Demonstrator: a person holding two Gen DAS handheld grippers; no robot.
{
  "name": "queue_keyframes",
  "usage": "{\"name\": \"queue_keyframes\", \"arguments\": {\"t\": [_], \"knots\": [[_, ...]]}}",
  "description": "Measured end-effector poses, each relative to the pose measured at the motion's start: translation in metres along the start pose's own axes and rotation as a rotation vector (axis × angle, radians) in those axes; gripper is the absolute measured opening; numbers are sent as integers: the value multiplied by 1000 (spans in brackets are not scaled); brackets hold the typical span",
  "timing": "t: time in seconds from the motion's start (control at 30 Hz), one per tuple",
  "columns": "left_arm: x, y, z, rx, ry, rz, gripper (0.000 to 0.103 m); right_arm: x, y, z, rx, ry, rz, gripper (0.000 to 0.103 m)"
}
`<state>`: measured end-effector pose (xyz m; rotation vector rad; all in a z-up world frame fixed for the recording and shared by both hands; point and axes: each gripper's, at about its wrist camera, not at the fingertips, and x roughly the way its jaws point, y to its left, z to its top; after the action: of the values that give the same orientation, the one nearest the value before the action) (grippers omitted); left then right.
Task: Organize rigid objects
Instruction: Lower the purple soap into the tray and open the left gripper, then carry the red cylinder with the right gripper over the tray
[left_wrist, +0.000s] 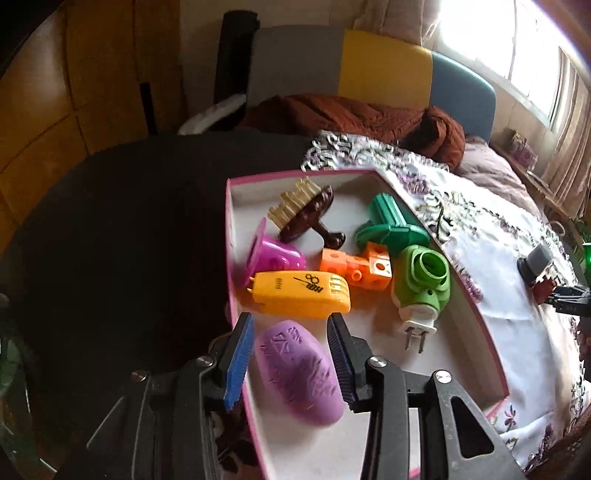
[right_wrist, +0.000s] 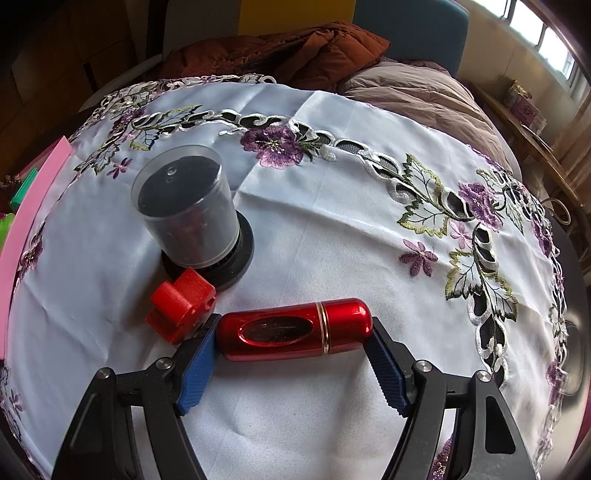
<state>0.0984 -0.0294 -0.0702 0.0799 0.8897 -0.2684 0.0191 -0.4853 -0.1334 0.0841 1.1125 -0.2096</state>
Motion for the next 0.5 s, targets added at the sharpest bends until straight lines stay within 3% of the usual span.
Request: {"name": "queue_keyframes", "arguments": {"t": [0.13, 0.5], "knots": [[-19, 10, -5, -16, -33, 16, 41, 0, 0, 0, 0, 0, 0, 76], [-36, 13, -23, -33, -25, -16, 41, 0, 0, 3, 39, 39, -22, 75]]}}
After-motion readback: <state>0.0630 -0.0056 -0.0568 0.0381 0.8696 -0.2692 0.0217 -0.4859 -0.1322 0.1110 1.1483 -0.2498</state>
